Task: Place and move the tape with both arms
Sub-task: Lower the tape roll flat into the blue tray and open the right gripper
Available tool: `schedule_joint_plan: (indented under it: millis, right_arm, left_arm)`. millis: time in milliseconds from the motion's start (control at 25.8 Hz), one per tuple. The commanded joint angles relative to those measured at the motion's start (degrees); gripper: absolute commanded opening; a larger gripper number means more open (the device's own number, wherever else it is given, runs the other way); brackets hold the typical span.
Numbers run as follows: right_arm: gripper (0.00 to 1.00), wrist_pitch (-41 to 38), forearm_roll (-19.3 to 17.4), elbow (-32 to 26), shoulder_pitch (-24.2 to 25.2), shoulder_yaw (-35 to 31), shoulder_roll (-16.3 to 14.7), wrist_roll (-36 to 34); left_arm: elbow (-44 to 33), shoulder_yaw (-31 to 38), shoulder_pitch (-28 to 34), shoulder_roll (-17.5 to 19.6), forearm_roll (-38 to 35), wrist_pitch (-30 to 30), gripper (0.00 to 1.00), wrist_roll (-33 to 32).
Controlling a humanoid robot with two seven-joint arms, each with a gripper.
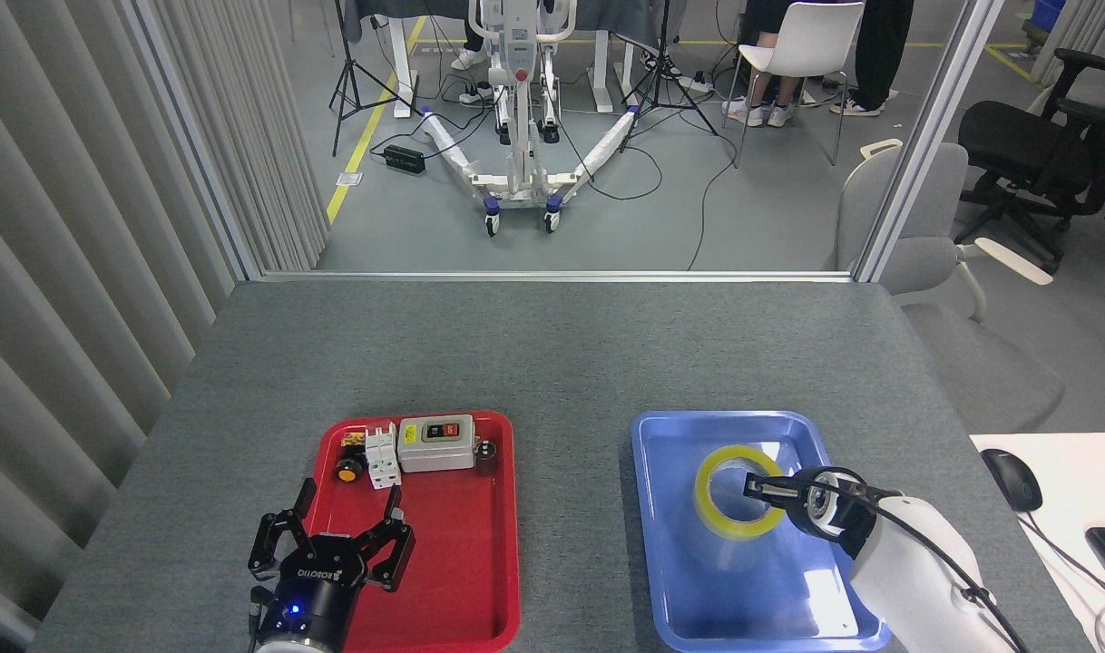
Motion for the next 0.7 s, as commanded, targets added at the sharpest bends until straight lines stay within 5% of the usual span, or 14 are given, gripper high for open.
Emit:
schedule_joint_plan:
  millis: [0,387,658]
  right_arm:
    - [0.46,-0.1,0.1,0.0,0.1,0.0,0.2,-0.1]
    - [0.53,-0.2,1.1,-0.9,0.7,-0.5,0.9,-0.1]
    - [0.7,-2.2,13.9,-10.1,7.0,-9.7,1.4,-2.4]
  left_arm:
    - [0.0,0.1,0.1,0.0,0.0,0.0,1.0,0.0]
    - [0.1,0.1,0.1,0.1,0.0,0.1,1.0,0.1]
    - [-0.1,0.2,0.1,-0.1,0.1,0.2,1.0,0.1]
